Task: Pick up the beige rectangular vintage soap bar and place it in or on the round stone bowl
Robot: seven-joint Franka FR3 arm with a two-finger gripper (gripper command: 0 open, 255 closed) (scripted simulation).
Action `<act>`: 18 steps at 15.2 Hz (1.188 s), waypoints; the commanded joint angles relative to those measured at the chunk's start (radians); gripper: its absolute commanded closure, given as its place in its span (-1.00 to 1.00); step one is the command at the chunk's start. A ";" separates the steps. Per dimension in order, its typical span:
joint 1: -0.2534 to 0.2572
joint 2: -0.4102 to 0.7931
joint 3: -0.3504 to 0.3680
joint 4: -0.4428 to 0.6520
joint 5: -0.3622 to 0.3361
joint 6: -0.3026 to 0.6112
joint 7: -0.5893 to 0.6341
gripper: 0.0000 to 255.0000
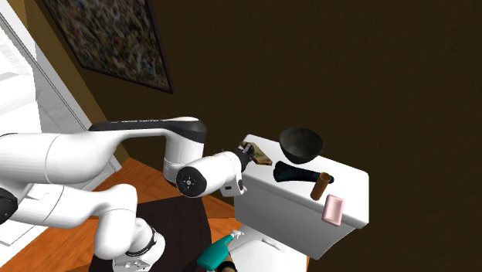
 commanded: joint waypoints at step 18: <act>-0.047 -0.011 0.023 0.211 -0.128 -0.165 0.206 1.00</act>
